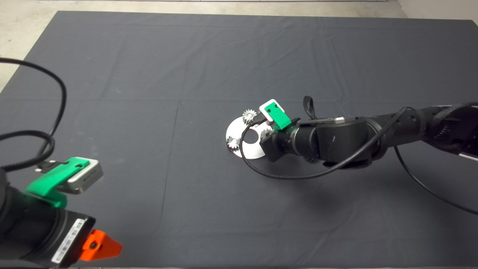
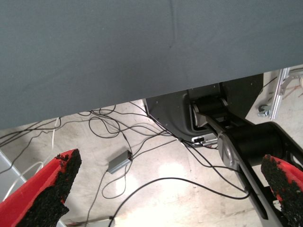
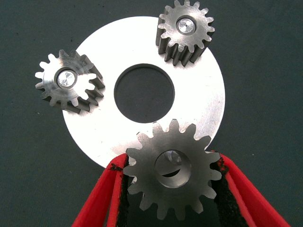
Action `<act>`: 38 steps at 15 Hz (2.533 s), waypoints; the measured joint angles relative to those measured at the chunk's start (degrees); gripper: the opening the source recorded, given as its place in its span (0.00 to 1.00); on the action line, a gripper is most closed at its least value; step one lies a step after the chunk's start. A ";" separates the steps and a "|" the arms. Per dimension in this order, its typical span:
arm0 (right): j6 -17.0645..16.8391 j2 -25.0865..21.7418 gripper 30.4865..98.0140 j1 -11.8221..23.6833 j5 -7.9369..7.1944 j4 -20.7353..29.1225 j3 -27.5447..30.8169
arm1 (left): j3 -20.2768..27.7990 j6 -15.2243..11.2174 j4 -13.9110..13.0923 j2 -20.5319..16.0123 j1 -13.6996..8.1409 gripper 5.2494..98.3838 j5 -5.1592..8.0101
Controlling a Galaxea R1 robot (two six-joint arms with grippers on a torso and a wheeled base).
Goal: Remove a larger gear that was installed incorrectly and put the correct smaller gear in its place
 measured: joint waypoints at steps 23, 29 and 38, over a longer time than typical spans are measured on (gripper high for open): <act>-0.02 0.63 0.13 -0.79 -0.74 0.02 -2.34 | 0.34 1.06 0.00 0.74 0.00 0.99 -1.54; -0.24 0.62 0.13 -0.79 -0.76 0.02 -2.34 | 0.34 1.06 0.00 0.77 0.00 0.99 -1.54; -0.32 0.61 0.13 -0.79 -0.72 0.02 -2.34 | 0.34 1.07 0.00 0.63 0.00 0.99 -1.56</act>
